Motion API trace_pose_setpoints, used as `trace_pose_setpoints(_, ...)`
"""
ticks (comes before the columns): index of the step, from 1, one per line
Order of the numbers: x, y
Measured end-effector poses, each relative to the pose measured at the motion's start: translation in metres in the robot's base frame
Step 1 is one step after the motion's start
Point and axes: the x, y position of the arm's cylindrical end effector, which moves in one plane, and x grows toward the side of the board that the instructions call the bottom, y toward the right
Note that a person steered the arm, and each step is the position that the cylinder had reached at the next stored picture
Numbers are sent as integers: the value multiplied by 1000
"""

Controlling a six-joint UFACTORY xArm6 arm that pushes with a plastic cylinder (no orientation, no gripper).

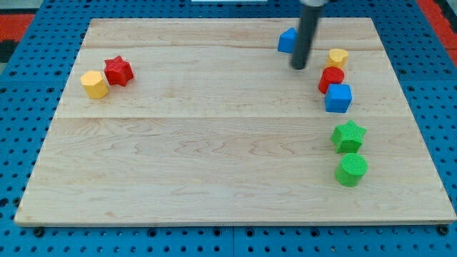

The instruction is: Slide blue triangle towards the yellow heart

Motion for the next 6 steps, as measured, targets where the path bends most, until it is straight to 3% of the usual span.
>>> trace_pose_setpoints(1, 49, -63)
trace_pose_setpoints(2, -18, -51)
trace_pose_setpoints(4, -97, -35)
trace_pose_setpoints(6, -69, 50)
